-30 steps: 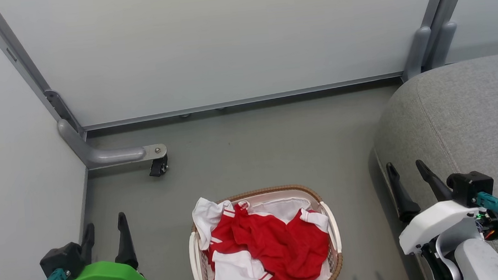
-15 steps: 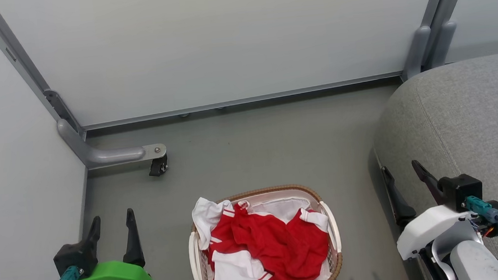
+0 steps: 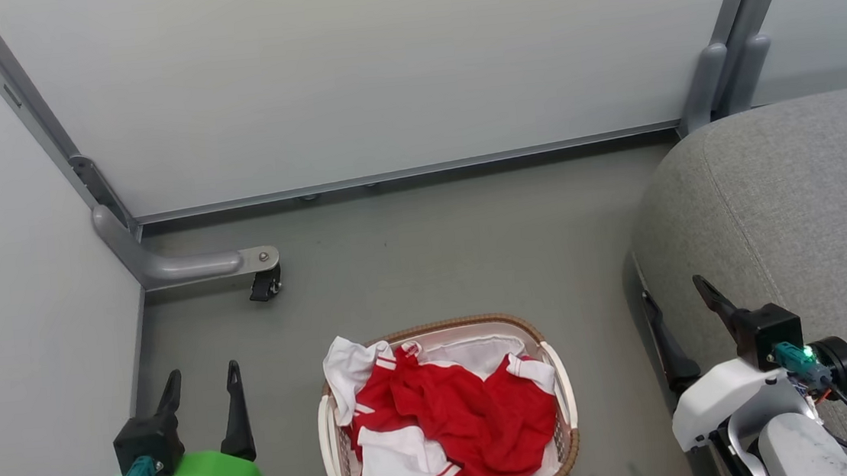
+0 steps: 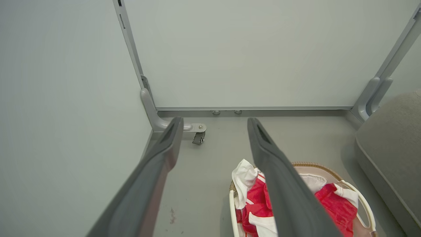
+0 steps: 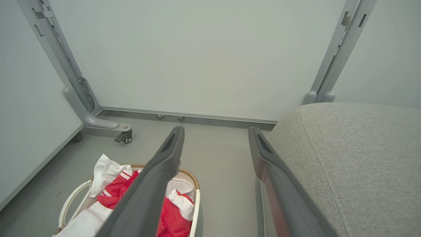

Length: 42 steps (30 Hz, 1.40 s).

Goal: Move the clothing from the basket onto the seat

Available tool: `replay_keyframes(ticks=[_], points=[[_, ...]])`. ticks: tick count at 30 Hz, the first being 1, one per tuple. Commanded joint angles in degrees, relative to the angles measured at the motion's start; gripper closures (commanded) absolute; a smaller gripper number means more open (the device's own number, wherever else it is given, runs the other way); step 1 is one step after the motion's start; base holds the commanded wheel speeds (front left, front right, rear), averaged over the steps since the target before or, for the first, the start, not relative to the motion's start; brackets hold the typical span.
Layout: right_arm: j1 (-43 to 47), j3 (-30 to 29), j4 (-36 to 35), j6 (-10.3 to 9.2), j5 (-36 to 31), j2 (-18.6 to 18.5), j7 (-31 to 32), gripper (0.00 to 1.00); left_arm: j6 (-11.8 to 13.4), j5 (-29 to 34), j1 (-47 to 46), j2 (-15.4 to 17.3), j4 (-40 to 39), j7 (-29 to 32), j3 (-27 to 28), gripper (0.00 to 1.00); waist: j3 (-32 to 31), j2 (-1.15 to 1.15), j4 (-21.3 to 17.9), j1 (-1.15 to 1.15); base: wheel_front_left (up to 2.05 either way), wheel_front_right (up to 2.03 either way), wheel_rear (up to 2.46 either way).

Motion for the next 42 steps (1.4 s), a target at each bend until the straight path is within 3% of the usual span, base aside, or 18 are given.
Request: replay_keyframes(ticks=[1,13,20,42], points=[[-0.56,0.08,-0.07,0.00,-1.33,-0.32,-0.56,0.00,-0.23,1.48,0.03,-0.18,0.17,-0.46,-0.20,0.00,0.25,0.00,-0.13,0.00,0.00,0.00,0.00],[-5.06,1.08,-3.46,-0.01,-4.89,-0.36,-1.78,0.00,-1.31,4.70,-5.12,-0.53,3.22,-1.67,-1.41,0.00,7.63,0.00,-2.59,0.00,0.00,0.00,0.00],[-8.76,1.61,-6.78,-0.01,-3.06,-0.35,-1.69,0.00,-1.55,4.21,-10.15,-0.36,4.69,-1.59,-3.37,0.00,14.69,0.00,-4.35,0.00,0.00,0.00,0.00],[-16.90,6.98,-13.48,-0.02,0.63,-0.31,-1.69,0.00,-1.56,1.77,-24.71,5.30,10.25,-1.52,-18.19,0.00,33.78,0.00,-10.99,0.00,0.00,0.00,0.00]])
